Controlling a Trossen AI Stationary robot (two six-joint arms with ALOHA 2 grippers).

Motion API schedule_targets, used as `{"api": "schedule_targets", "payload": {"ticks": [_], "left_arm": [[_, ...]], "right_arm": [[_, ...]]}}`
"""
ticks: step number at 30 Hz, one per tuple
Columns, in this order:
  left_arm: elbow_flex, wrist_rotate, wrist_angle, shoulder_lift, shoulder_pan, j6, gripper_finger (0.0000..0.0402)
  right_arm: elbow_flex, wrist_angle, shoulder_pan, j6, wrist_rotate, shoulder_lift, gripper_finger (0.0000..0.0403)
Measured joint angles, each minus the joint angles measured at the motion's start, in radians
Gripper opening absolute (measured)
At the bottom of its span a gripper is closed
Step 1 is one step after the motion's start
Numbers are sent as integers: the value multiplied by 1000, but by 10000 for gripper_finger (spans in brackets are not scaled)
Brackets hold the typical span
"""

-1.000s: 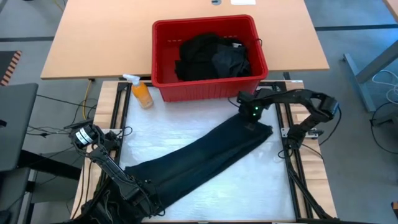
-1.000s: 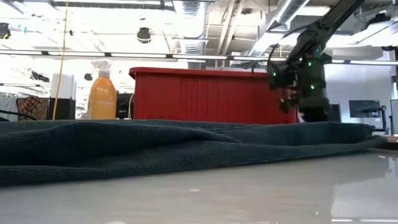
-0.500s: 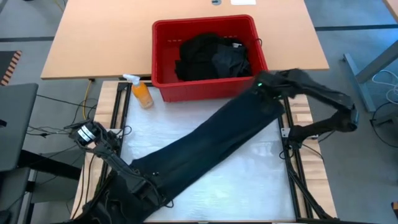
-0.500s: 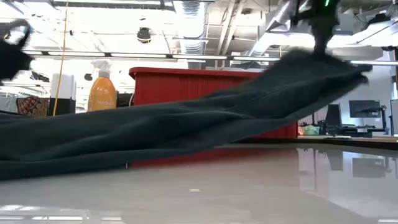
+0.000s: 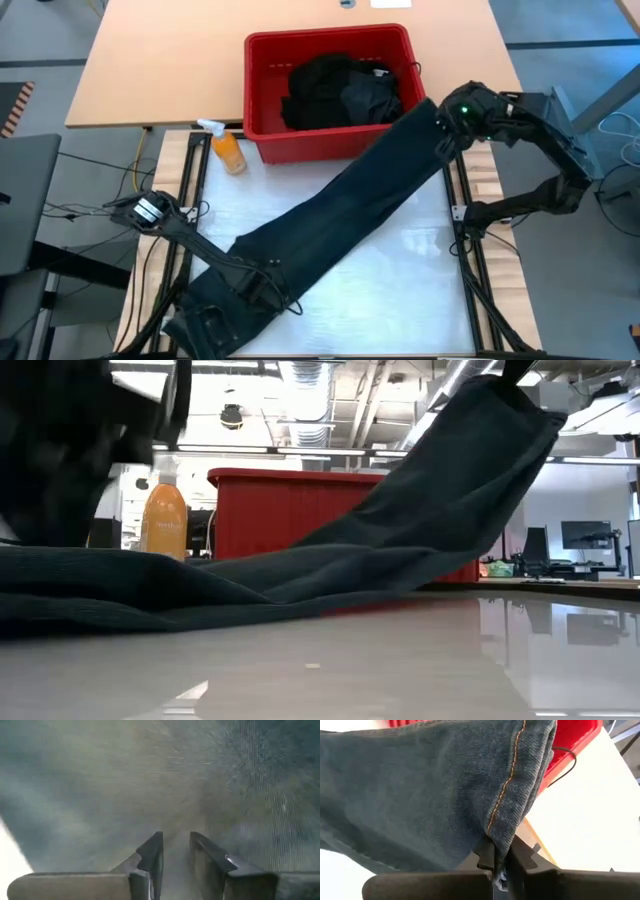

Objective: Fold Laundry from Bin
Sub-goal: Fold the dark blue pants

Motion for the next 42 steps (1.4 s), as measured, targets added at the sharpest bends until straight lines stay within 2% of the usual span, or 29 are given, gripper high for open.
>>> {"api": "schedule_targets", "payload": {"ticks": [3, 5, 6, 10, 14, 17, 23, 29, 33, 38, 42], "left_arm": [[84, -133, -51, -2, -1, 62, 91], [92, -258, 36, -3, 9, 132, 92], [85, -285, 119, -3, 22, 178, 91], [11, -218, 422, 17, 127, 341, 85], [-20, -219, 563, 68, 242, 412, 75], [-19, -189, 668, 105, 323, 459, 66], [-17, -35, 997, 168, 437, 578, 46], [-5, 26, 1215, 238, 522, 578, 31], [75, 84, 1244, 311, 561, 569, 23], [272, 142, 1215, 426, 576, 614, 22], [431, 141, 991, 449, 576, 712, 22]], "right_arm": [[-1, 1, 2, -10, -4, 14, 36], [-1, 3, 10, -22, -5, 20, 36], [-1, 6, 12, -28, -5, 23, 36], [29, 7, 23, -65, -6, 27, 37], [123, 10, 22, -75, -30, 25, 37], [206, 21, 21, -92, -130, 25, 37], [338, 112, 21, -86, -353, 26, 37], [424, 238, 21, 66, -537, 63, 37], [460, 312, 22, 165, -639, 111, 37], [486, 428, 43, 227, -795, 169, 37], [492, 452, 79, 225, -812, 199, 37]]}}
